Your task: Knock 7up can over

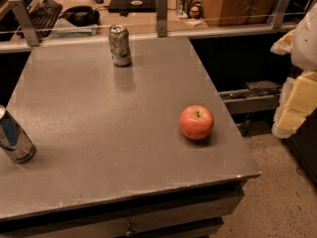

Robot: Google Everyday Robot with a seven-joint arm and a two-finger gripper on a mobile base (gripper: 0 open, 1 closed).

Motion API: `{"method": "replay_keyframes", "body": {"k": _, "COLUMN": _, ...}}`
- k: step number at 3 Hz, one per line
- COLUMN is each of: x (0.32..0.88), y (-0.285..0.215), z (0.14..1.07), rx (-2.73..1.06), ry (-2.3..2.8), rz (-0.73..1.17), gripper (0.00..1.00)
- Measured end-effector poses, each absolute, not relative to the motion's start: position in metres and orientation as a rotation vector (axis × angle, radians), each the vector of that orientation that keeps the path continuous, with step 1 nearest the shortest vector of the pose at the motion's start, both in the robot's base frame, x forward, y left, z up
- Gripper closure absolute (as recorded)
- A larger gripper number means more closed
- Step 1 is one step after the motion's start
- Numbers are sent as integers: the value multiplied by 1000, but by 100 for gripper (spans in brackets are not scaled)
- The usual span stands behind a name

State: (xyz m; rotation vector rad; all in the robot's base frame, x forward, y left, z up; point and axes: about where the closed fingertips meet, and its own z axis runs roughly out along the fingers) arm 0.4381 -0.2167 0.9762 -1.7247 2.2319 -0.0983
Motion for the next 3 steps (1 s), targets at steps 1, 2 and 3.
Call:
{"method": "replay_keyframes", "body": {"k": 1, "x": 438, "y": -217, "z": 976, "rx": -1725, "ry": 2232, "rz": -99, "gripper": 0}}
{"method": "replay_keyframes", "body": {"k": 2, "x": 469, "y": -202, "z": 970, "rx": -1708, "ry": 2177, "rz": -58, "gripper": 0}}
{"method": "replay_keyframes", "body": {"k": 3, "x": 539, "y": -168, "z": 958, "rx": -1672, "ry": 2083, "rz": 23, "gripper": 0}}
